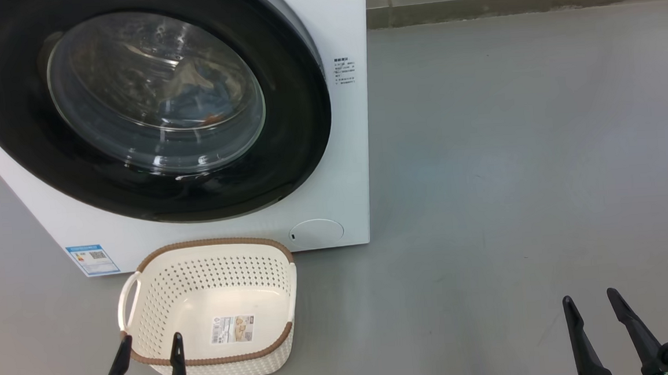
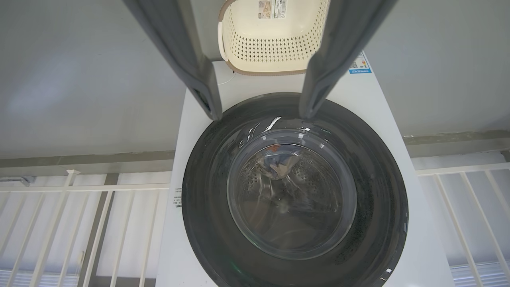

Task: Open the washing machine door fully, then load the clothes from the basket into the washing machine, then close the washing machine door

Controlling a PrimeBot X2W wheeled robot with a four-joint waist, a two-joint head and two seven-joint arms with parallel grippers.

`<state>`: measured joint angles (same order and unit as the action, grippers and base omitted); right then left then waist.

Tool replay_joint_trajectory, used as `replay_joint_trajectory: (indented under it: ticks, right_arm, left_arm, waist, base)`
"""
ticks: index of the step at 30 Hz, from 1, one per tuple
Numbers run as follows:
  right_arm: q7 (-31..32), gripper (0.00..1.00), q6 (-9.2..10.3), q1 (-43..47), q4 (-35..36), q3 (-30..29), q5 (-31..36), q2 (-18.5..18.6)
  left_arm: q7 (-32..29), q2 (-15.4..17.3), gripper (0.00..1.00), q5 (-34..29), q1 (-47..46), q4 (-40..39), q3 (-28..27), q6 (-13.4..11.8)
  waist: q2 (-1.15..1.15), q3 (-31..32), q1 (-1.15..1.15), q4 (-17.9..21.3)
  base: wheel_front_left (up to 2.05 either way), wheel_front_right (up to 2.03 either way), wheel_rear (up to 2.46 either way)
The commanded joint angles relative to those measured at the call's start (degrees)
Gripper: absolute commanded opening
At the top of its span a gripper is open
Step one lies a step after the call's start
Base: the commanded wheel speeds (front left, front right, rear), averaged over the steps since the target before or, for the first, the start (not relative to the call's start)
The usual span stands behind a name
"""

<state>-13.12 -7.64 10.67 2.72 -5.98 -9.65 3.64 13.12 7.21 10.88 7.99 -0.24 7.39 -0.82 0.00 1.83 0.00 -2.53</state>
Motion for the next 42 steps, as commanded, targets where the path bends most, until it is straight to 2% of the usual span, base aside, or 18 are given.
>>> replay_joint_trajectory:
  ticks: [1, 11, 12, 17, 22, 26, 42]
  right_arm:
    - [0.01, 1.00, 0.15, -0.49, 1.48, 1.27, 0.41, 0.67]
    - [0.24, 1.00, 0.15, -0.46, 1.76, 1.33, 0.57, 0.48]
    - [0.26, 0.00, 0.00, 0.04, 0.09, -0.01, -0.01, -0.04]
    - [0.47, 0.00, 0.00, -0.08, -2.04, 0.13, -1.52, -0.20]
    - [1.18, 0.00, 0.01, -0.71, -2.56, 0.23, -5.04, -0.08]
    - [1.71, 0.00, 0.01, -1.30, -3.13, 0.33, -7.78, 0.01]
    - [3.88, 0.00, 0.03, -3.54, -5.10, 0.64, -18.66, 0.22]
  left_arm:
    - [0.00, 0.90, 1.00, 0.75, -1.79, -1.54, -1.79, -0.43]
    - [0.11, 1.10, 1.00, 0.97, -1.92, -1.29, -1.48, -0.77]
    - [0.00, 0.14, 0.00, 0.74, -0.01, 0.02, 0.32, -0.28]
    - [-0.25, -0.61, 0.00, 2.32, 0.14, 1.42, 0.41, -0.12]
    - [-0.97, -0.64, 0.00, 5.73, -0.37, 1.87, -0.08, 0.21]
    - [-1.52, -0.67, 0.00, 8.37, -0.87, 2.36, -0.44, 0.47]
    - [-3.78, -0.91, 0.00, 18.95, -2.85, 4.29, -1.96, 1.60]
  waist:
    - [0.00, 0.05, 0.00, 0.02]
    - [0.00, 0.18, 0.00, 0.13]
    - [0.00, 0.18, 0.00, 0.13]
    - [0.00, 0.15, 0.01, 0.17]
    - [0.00, 0.19, 0.12, 0.28]
    - [0.00, 0.02, 0.01, 0.36]
    - [0.00, -0.29, 0.00, 0.66]
  base:
    - [0.00, 0.00, 0.00]
    - [0.00, 0.00, 0.00]
    - [0.00, 0.00, 0.00]
    - [0.00, 0.00, 0.00]
    - [0.00, 0.00, 0.00]
    - [0.00, 0.00, 0.00]
    - [0.00, 0.00, 0.00]
